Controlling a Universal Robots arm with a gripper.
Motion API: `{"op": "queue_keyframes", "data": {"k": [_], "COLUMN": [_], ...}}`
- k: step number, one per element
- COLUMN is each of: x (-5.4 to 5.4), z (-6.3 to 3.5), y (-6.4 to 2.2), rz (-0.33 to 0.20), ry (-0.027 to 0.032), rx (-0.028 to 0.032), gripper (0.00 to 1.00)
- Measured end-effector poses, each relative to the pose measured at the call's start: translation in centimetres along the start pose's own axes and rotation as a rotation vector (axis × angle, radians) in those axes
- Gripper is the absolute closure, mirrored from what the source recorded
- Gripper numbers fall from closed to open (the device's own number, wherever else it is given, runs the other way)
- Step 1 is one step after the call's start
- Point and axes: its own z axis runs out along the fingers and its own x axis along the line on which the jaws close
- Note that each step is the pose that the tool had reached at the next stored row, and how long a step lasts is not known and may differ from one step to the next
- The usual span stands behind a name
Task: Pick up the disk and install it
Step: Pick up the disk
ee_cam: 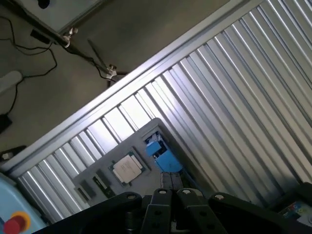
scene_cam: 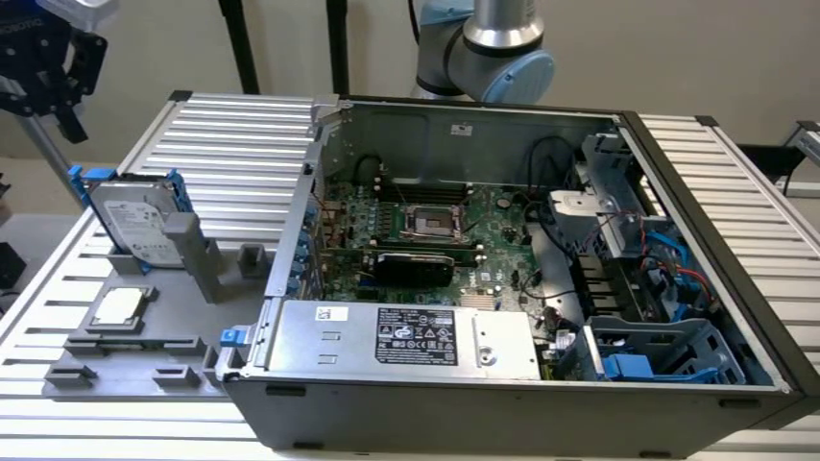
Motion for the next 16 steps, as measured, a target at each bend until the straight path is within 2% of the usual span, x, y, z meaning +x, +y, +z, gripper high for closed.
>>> {"op": "queue_keyframes", "data": {"k": [16], "x": [0.0], "z": [0.13], "y": [-0.01], "rz": [-0.291], "ry": [0.0069], "rx": [0.0024], "gripper": [0.89]}}
